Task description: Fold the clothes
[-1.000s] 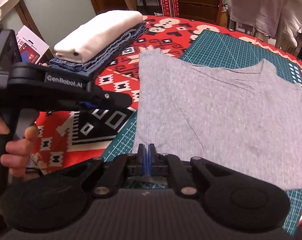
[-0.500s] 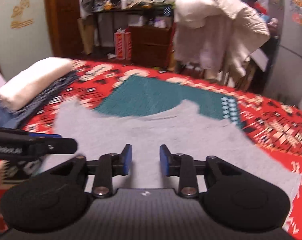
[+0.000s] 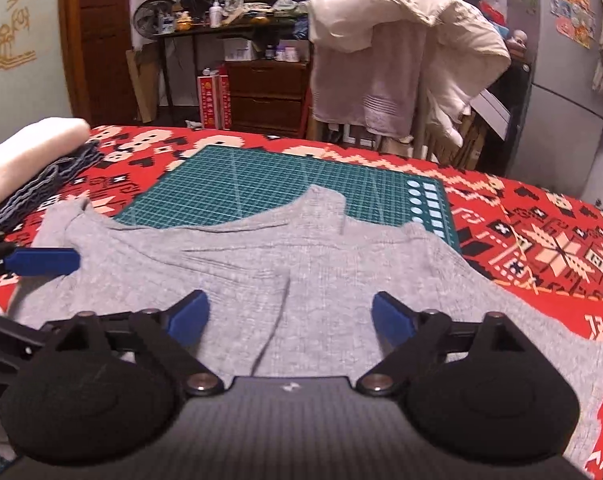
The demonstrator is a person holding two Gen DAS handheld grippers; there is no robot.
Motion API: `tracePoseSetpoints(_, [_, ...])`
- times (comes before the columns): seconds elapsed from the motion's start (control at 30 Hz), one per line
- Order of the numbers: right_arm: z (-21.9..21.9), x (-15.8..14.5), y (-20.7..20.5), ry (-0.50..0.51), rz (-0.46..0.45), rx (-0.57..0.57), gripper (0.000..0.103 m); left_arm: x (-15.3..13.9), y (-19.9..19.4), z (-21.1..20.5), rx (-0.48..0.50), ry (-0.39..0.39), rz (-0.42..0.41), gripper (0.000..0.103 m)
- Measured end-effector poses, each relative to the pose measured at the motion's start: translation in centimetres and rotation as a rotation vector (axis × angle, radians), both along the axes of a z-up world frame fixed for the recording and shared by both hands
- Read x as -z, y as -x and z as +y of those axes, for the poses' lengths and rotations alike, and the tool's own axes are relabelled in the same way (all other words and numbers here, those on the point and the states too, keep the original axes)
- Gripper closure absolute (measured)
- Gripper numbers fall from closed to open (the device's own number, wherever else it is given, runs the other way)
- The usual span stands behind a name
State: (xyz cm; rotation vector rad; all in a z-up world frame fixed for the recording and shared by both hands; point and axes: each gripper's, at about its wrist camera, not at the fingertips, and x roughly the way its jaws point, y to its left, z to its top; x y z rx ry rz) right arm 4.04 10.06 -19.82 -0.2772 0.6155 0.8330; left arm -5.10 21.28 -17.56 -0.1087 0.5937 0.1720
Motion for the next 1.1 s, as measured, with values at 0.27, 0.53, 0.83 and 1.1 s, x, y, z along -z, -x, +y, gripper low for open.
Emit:
tracePoseSetpoints(0.27, [-0.2,0.6,-0.8,0.01,0.038,0.044,0.0,0.5,-0.9,-2.3,0.038,-0.139,0.066,0.0])
tracePoseSetpoints(0.53, [-0.3,0.6,-0.7,0.006,0.037,0.042,0.0,0.6,-0.9,-1.9,0.045,-0.111,0.068,0.0])
tracePoseSetpoints(0.83, [-0.2,0.6,-0.7,0.007,0.037,0.046,0.0,0.4,-0.8,-1.8,0.045,-0.105,0.07,0.0])
tracePoseSetpoints(1.1, [-0.2,0.8,-0.5,0.005,0.033,0.046,0.0,0.5,-1.0,-1.8,0.048,-0.109,0.069,0.0])
